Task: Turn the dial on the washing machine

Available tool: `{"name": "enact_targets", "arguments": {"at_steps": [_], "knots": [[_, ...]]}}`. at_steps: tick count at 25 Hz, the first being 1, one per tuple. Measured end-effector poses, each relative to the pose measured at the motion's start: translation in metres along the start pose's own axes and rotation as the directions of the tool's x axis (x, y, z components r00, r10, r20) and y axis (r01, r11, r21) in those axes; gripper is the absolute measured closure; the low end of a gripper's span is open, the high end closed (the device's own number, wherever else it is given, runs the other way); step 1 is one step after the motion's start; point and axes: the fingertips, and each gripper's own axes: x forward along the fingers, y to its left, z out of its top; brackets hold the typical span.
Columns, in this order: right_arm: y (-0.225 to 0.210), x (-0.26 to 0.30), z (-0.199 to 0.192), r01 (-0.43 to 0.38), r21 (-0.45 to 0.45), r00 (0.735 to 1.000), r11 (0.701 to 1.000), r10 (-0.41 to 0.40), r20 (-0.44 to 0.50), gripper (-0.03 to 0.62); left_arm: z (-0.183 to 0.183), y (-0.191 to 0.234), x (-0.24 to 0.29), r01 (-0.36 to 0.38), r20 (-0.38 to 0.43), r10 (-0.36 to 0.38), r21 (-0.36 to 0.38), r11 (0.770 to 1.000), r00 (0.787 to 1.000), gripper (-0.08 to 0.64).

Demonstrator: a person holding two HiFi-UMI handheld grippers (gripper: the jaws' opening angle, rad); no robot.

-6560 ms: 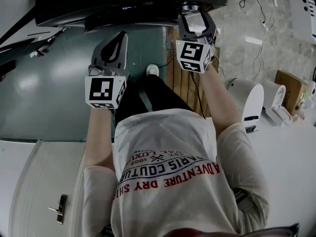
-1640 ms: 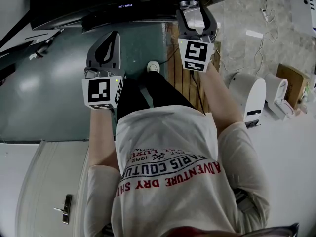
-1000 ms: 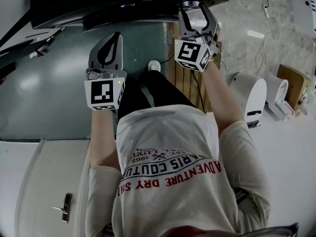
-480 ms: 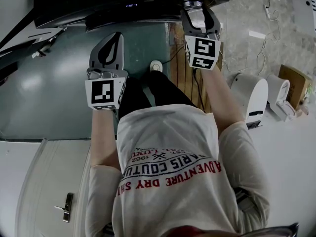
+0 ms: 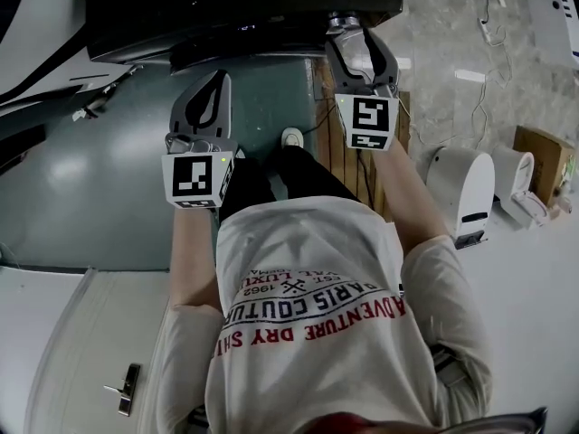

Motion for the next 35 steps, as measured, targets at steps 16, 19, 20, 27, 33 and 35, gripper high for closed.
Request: {"name": "enact_targets", "arguments": {"at_steps": [16, 19, 20, 27, 33, 35], "knots": [[0.014, -0.102, 0.122, -0.204, 0.143, 0.964, 0.969, 0.173, 0.202, 0.554, 0.101, -0.020, -0.061, 0.055, 0.097, -0.066, 0.115, 0.992, 0.993, 0.544], [0.011, -0.122, 0.138, -0.196, 0.114, 0.952, 0.974, 0.162, 0.258, 0.563, 0.114, -0.024, -0.071, 0.057, 0.117, -0.070, 0.111, 0.992, 0.991, 0.543], [0.009, -0.128, 0.142, -0.184, 0.090, 0.950, 0.979, 0.154, 0.272, 0.563, 0.118, -0.026, -0.074, 0.057, 0.127, -0.070, 0.110, 0.992, 0.989, 0.544], [0.002, -0.148, 0.146, -0.140, 0.058, 0.945, 0.989, 0.116, 0.305, 0.565, 0.133, -0.035, -0.085, 0.065, 0.152, -0.084, 0.128, 0.990, 0.985, 0.543], [0.001, -0.156, 0.143, -0.136, 0.057, 0.947, 0.989, 0.113, 0.300, 0.565, 0.136, -0.042, -0.089, 0.070, 0.153, -0.089, 0.130, 0.989, 0.984, 0.543], [0.002, -0.157, 0.143, -0.139, 0.062, 0.946, 0.988, 0.115, 0.302, 0.565, 0.137, -0.041, -0.090, 0.062, 0.152, -0.081, 0.124, 0.990, 0.985, 0.543]]}}
